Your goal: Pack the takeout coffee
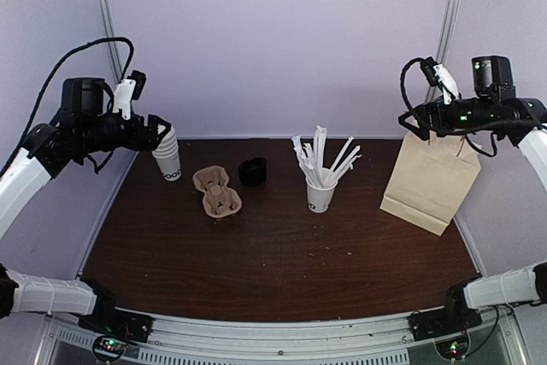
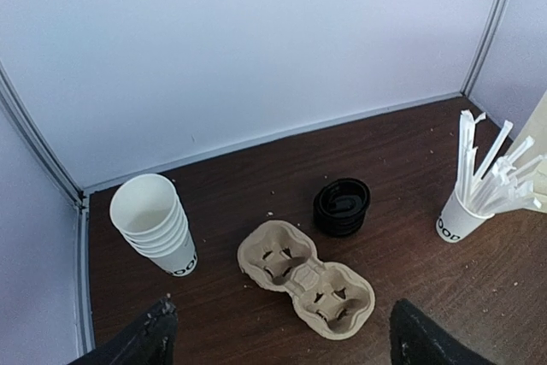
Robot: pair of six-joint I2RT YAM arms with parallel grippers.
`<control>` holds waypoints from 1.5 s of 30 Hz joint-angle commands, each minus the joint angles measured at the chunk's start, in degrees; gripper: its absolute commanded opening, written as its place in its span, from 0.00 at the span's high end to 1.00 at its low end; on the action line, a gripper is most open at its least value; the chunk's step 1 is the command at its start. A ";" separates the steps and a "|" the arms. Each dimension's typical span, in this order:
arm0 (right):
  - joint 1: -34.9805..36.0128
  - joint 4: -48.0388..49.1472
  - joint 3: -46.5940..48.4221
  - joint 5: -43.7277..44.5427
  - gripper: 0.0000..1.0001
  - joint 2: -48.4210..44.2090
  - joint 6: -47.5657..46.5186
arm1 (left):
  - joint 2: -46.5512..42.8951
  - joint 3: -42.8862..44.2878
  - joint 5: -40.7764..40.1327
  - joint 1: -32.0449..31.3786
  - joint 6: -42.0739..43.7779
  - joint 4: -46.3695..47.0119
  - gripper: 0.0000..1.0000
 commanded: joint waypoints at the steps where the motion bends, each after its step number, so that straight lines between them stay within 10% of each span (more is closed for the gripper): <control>1: 0.28 0.03 -0.93 -5.65 0.00 -2.26 0.71 | 1.54 -0.29 3.64 -0.24 1.57 -2.34 0.13; 7: 1.82 -8.30 -3.22 -29.47 0.02 -0.67 -12.39 | 3.43 -1.85 4.27 -0.27 1.97 -2.97 0.14; 19: 20.72 -11.16 -3.17 -9.08 0.29 9.26 -25.56 | 13.49 -0.97 9.96 -0.22 -4.42 -8.80 0.36; 32: 20.57 1.64 -11.90 -10.21 0.62 14.65 -20.46 | 26.26 5.74 4.69 -1.16 -9.37 -13.78 0.53; 45: 9.06 1.99 -18.56 -16.22 0.64 12.74 -15.74 | 40.94 18.89 13.50 -2.57 -0.19 -18.27 0.63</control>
